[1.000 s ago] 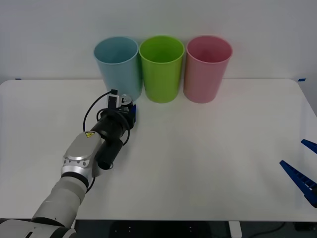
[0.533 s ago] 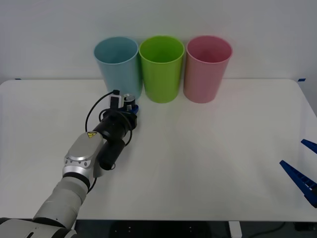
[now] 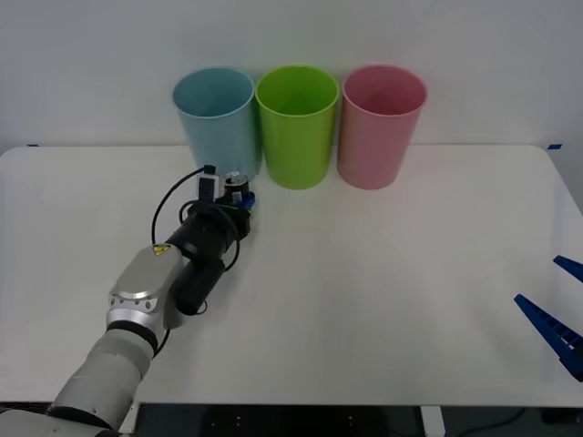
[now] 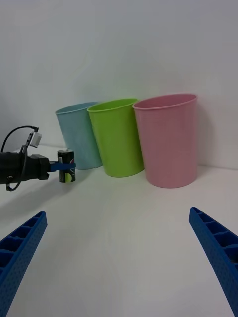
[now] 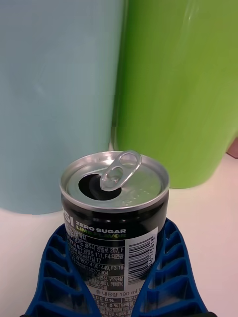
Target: Grasp the object on the table and drop it into the matching bin: aluminum can to the light blue bin, PET bottle to the pink bin.
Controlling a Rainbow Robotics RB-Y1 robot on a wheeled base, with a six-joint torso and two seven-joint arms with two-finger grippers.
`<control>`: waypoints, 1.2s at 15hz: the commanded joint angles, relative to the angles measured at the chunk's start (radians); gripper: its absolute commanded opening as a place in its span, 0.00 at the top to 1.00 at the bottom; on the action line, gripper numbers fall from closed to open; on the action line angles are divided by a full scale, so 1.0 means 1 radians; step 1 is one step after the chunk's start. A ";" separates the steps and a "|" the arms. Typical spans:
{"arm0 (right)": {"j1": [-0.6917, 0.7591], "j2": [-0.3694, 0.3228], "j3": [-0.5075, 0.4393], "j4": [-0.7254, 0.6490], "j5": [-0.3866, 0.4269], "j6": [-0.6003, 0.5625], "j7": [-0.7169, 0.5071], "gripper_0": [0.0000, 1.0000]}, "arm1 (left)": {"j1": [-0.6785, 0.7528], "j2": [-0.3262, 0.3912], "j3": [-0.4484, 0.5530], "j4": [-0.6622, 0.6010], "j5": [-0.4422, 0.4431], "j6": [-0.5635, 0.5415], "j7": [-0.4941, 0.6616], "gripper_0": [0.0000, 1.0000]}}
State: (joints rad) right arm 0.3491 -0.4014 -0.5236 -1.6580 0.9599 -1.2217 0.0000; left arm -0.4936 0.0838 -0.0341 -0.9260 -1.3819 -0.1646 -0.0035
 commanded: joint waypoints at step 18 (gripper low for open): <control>0.000 0.000 0.000 0.000 0.000 0.000 0.000 0.00 | 0.311 0.306 -0.046 -0.648 0.419 -0.138 0.019 1.00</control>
State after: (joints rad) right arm 0.3491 -0.4014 -0.5236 -1.6580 0.9599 -1.2217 0.0000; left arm -0.1825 0.3890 -0.0875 -1.5554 -0.9615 -0.3025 0.0142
